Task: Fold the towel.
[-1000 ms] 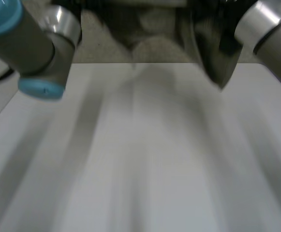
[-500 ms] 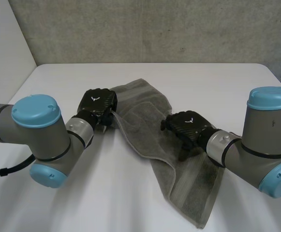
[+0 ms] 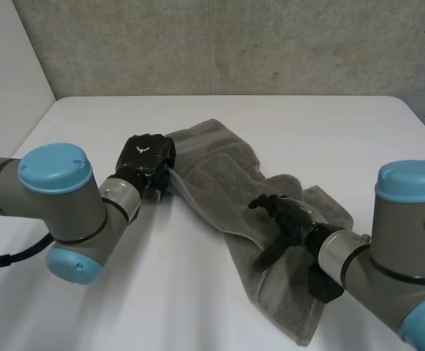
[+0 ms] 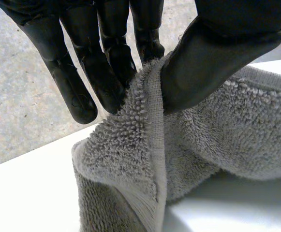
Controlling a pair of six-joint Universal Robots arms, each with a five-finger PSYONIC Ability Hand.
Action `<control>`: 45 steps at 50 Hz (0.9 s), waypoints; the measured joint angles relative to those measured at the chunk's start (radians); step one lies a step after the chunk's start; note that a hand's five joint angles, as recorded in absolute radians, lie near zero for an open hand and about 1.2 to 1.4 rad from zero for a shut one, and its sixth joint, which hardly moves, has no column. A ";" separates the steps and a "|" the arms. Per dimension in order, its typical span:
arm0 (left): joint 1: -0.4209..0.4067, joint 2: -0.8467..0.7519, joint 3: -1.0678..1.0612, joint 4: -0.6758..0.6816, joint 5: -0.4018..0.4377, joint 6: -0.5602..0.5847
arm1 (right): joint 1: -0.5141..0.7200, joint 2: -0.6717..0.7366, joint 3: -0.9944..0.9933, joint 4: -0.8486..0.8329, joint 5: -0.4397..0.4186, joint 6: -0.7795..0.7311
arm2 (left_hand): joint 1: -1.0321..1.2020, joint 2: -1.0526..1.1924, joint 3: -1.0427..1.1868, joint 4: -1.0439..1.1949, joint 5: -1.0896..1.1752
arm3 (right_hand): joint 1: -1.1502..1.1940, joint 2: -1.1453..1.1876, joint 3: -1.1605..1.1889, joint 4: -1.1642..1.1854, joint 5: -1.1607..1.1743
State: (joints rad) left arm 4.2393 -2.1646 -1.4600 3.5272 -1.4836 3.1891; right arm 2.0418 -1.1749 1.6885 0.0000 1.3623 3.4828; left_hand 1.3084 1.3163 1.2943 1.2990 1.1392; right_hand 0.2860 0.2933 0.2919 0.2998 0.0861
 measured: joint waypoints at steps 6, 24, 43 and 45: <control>0.014 -0.004 0.033 -0.006 -0.005 -0.004 | 0.024 0.055 0.005 -0.081 0.025 0.052 | 0.000 0.000 0.000 0.000 0.000 | 0.004 0.001 0.003 0.001 0.009; 0.053 -0.017 0.028 -0.004 -0.006 -0.012 | 0.044 0.156 -0.076 -0.178 0.077 0.066 | -0.154 -0.162 -0.141 -0.147 -0.154 | 1.034 1.006 1.004 1.015 1.063; 0.048 -0.166 0.076 0.008 -0.081 -0.012 | -0.093 -0.175 0.117 -0.170 -0.140 0.024 | -0.588 -0.586 -0.557 -0.568 -0.610 | 1.035 1.006 1.007 1.015 1.063; 0.046 -0.178 0.086 0.009 -0.108 -0.012 | -0.116 -0.207 0.143 -0.162 -0.165 -0.002 | -0.588 -0.587 -0.557 -0.568 -0.612 | 1.035 1.006 1.007 1.015 1.063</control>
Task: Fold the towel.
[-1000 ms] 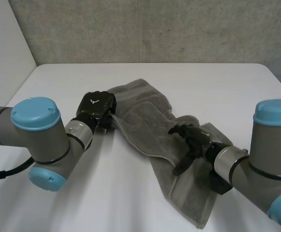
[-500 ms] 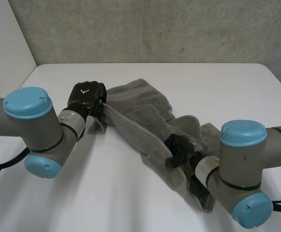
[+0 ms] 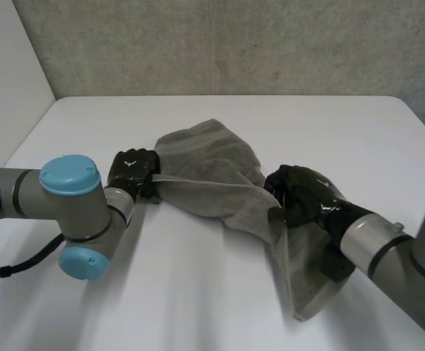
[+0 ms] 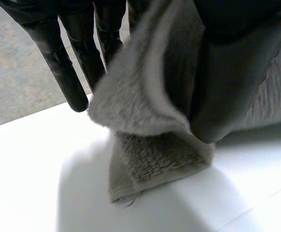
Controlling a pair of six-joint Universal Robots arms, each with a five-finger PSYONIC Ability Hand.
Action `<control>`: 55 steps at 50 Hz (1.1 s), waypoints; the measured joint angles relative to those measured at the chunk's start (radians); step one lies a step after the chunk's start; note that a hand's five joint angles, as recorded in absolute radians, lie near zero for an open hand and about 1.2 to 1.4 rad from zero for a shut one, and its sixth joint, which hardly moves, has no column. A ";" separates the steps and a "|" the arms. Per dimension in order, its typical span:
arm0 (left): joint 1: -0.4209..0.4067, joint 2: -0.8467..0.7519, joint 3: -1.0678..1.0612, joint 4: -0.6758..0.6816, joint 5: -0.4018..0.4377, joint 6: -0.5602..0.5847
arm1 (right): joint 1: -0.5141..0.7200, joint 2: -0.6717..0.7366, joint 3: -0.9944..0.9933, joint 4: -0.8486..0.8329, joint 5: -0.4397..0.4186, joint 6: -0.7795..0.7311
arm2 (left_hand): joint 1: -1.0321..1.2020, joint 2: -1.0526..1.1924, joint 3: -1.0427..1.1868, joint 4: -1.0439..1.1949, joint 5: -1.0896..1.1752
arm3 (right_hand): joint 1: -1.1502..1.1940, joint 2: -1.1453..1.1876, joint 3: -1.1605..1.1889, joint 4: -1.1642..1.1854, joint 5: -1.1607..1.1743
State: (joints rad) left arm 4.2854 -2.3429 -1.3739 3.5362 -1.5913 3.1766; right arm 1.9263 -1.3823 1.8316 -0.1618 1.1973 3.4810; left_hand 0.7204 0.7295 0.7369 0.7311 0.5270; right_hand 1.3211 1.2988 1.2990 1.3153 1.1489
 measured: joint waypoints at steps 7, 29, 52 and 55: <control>-0.005 -0.022 0.022 0.002 -0.060 -0.001 | -0.052 -0.057 0.044 0.064 -0.063 -0.082 | -0.005 -0.003 -0.004 -0.002 -0.001 | 0.000 0.000 0.000 0.000 0.000; -0.029 0.193 -0.128 -0.037 -0.082 0.003 | -0.097 0.060 0.028 0.145 -0.066 -0.264 | 0.321 0.332 0.320 0.332 0.349 | -0.377 -0.344 -0.352 -0.362 -0.382; -0.034 0.251 -0.196 -0.037 -0.079 0.006 | 0.094 0.096 0.023 0.092 0.136 -0.259 | 0.320 0.326 0.318 0.323 0.348 | -0.547 -0.504 -0.523 -0.532 -0.562; -0.016 0.251 -0.196 -0.038 -0.080 0.007 | 0.094 0.098 0.018 0.082 0.164 -0.262 | 0.320 0.326 0.318 0.322 0.349 | -0.578 -0.543 -0.555 -0.566 -0.598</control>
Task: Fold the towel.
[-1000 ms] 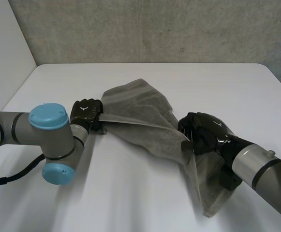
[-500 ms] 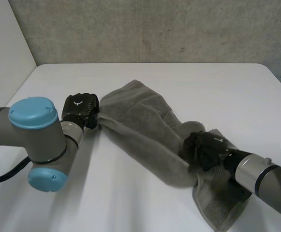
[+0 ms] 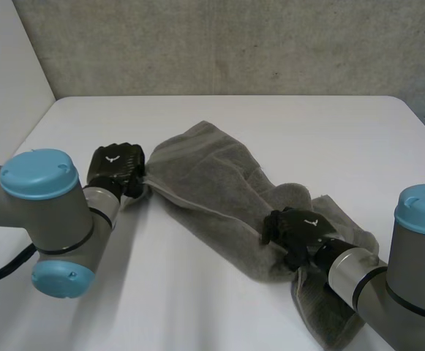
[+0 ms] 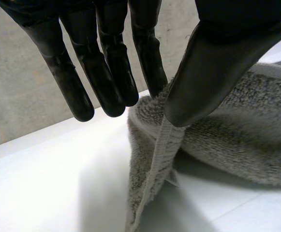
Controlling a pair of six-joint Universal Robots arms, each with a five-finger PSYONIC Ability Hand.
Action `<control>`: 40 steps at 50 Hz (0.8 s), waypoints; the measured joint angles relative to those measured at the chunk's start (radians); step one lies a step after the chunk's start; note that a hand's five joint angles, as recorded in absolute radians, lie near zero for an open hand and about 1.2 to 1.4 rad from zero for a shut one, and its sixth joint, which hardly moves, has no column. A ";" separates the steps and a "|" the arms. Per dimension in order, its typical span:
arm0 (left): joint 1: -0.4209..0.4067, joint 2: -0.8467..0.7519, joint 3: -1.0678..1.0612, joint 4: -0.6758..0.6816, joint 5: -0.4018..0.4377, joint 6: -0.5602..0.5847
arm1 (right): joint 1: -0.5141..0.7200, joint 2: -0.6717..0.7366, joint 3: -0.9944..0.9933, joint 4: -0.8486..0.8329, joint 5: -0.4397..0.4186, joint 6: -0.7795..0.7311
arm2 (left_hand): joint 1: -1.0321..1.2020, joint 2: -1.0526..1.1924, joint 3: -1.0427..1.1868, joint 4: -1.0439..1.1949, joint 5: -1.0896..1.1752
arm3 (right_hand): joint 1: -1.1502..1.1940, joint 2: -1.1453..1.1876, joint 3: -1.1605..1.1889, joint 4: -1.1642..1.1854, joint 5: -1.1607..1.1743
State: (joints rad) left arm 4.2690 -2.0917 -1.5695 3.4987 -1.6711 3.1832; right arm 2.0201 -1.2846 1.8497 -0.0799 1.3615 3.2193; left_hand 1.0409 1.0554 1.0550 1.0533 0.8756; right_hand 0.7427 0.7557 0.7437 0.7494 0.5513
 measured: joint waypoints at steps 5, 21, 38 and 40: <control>0.033 0.001 -0.005 -0.005 -0.001 0.002 | -0.005 -0.007 -0.006 -0.004 0.046 -0.001 | 0.000 0.000 0.000 0.000 0.000 | -0.043 -0.042 -0.043 -0.050 -0.050; 0.069 0.060 -0.086 -0.031 0.020 0.005 | 0.022 -0.025 0.005 -0.009 0.165 -0.003 | 0.000 0.000 0.000 -0.001 0.000 | -0.094 -0.072 -0.086 -0.050 -0.099; 0.091 0.073 -0.094 -0.029 0.060 0.001 | 0.050 0.030 0.003 -0.010 0.167 -0.005 | -0.148 -0.156 -0.149 -0.153 -0.150 | 0.169 0.161 0.170 0.165 0.190; 0.091 0.069 -0.094 -0.029 0.069 0.001 | 0.049 0.031 0.004 -0.011 0.167 -0.005 | -0.379 -0.394 -0.381 -0.373 -0.381 | 0.329 0.322 0.323 0.316 0.345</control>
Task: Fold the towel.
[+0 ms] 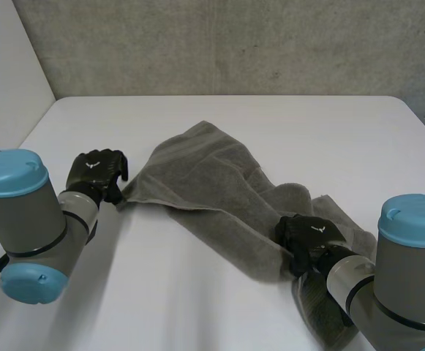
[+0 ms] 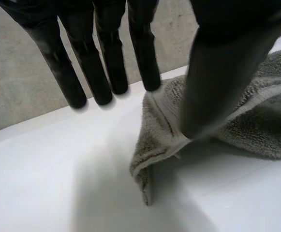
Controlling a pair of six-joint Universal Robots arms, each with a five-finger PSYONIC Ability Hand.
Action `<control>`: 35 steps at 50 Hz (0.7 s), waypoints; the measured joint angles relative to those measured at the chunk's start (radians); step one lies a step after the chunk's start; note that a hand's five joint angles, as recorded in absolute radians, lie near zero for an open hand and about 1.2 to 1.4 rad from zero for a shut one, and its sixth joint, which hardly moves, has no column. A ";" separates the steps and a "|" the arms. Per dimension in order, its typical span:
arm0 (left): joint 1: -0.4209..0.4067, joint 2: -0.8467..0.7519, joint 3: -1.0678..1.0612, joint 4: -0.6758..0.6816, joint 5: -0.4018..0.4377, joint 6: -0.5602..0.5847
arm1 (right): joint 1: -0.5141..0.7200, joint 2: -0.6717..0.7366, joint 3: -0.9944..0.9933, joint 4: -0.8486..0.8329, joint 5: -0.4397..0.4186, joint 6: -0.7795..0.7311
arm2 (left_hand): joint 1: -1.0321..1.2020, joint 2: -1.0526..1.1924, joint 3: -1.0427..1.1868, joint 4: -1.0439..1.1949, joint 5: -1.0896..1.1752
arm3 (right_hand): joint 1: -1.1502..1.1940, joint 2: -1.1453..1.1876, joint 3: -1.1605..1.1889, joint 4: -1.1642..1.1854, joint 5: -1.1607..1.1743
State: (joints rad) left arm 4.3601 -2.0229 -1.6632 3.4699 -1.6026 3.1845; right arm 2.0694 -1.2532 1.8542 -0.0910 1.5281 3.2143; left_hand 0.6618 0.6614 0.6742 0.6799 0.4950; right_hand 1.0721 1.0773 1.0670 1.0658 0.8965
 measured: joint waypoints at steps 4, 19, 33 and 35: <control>-0.006 -0.009 -0.001 0.001 0.039 0.000 | -0.007 -0.001 0.003 -0.007 -0.003 -0.002 | -0.364 -0.372 -0.375 -0.379 -0.402 | 0.246 0.221 0.221 0.247 0.246; -0.021 -0.055 0.018 0.023 0.130 0.005 | -0.018 -0.047 0.006 -0.009 -0.028 -0.020 | -0.375 -0.380 -0.390 -0.389 -0.424 | 0.247 0.221 0.221 0.258 0.246; -0.023 -0.216 0.144 0.079 0.115 0.006 | -0.049 -0.111 0.020 0.000 -0.058 -0.029 | -0.374 -0.378 -0.389 -0.389 -0.402 | 0.248 0.221 0.221 0.258 0.245; -0.027 -0.234 0.166 0.080 0.114 0.006 | -0.052 -0.114 0.022 0.000 -0.067 -0.029 | -0.339 -0.342 -0.356 -0.359 -0.345 | 0.248 0.221 0.221 0.258 0.245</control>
State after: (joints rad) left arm 4.3333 -2.2571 -1.4976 3.5501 -1.4888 3.1902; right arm 2.0169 -1.3677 1.8764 -0.0907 1.4612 3.1856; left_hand 0.3225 0.3189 0.3182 0.3205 0.1500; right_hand 1.3197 1.2984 1.2885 1.3237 1.1413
